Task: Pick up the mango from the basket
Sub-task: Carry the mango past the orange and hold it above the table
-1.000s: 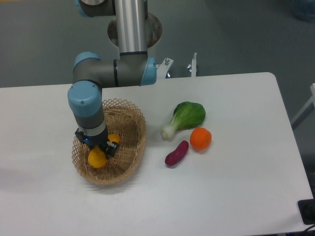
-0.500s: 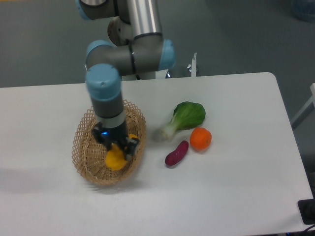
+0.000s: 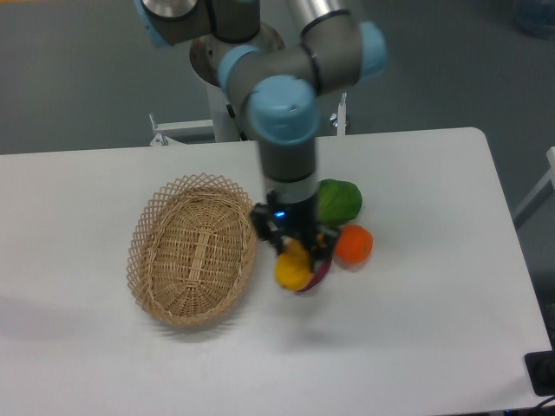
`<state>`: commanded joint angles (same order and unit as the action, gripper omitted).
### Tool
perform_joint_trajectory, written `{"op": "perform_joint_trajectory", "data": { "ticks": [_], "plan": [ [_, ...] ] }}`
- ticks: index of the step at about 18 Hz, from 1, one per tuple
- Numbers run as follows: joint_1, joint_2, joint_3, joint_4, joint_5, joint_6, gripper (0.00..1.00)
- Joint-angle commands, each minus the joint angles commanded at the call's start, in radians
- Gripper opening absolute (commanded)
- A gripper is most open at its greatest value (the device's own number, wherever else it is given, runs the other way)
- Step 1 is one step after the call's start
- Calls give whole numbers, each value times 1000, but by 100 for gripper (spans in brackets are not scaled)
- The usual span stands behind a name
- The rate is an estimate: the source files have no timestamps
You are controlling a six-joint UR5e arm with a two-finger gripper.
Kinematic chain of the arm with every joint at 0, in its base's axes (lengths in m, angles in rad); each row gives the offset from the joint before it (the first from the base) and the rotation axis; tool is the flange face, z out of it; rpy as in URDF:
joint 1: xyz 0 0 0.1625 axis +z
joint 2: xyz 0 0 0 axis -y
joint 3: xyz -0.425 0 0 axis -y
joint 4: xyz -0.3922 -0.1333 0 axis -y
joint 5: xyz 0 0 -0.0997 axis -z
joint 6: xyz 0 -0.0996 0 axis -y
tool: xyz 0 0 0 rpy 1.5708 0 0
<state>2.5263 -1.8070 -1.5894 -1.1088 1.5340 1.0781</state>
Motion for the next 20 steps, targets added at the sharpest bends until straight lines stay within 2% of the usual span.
{"op": "perform_joint_trajectory", "data": {
  "ticks": [3, 9, 20],
  "plan": [
    [43, 0, 48, -40, -6, 61, 52],
    [60, -55, 126, -36, -11, 68, 52],
    [92, -64, 131, -31, -14, 106, 52]
  ]
}}
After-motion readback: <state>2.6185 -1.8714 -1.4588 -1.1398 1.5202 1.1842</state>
